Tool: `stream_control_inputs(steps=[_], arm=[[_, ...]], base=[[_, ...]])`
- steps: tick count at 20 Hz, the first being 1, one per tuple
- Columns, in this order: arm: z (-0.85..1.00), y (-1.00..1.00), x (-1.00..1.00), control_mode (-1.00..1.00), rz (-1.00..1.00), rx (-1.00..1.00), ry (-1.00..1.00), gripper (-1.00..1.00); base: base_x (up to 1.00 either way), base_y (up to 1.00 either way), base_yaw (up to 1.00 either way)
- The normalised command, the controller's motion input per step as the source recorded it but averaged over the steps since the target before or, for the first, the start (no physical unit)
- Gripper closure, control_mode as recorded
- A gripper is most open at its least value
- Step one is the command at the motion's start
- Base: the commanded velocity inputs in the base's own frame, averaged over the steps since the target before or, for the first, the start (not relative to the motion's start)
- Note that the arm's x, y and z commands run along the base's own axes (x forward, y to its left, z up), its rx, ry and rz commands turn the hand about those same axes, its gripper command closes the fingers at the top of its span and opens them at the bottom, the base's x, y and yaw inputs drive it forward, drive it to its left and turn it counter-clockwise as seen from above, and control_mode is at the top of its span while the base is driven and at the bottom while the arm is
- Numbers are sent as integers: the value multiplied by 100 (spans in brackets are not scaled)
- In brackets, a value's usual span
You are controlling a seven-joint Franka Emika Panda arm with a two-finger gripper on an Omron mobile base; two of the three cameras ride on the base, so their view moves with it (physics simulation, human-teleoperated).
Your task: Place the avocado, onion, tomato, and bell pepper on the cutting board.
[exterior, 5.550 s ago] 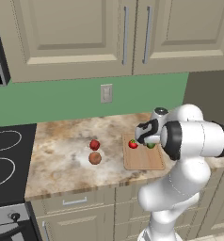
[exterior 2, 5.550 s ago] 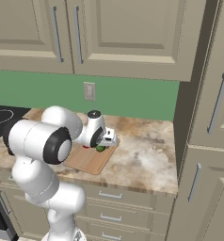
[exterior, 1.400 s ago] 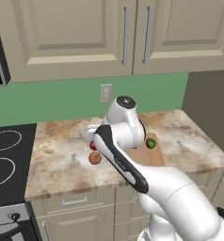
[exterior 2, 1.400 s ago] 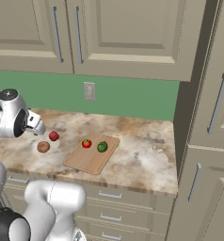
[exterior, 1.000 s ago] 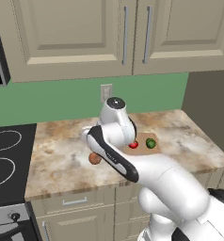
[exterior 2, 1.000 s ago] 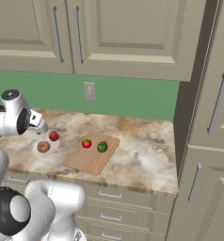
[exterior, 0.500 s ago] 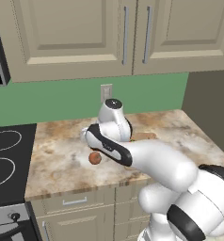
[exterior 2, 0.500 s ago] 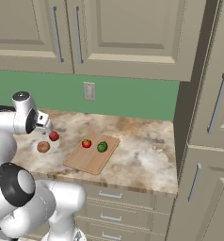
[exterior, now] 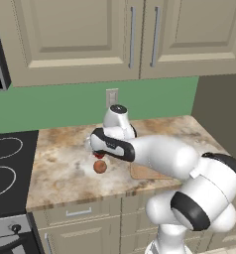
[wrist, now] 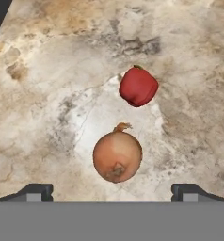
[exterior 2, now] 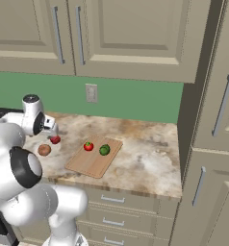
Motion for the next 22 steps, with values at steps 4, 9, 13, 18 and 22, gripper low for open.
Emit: stream_control_inputs(steps=[4,9,13,18,22], arm=[[-21,4,18,-100,1,-2,8,-100],[-21,13,19,-100,0,-3,9,-100],[-14,22,14,-100,0,-3,8,-100],[-1,11,6,-100,0,-2,9,-100],[-6,0,1,-100,0,-4,7,-100]], base=[[0,0,0],[0,0,0],[0,0,0],[0,0,0],[0,0,0]])
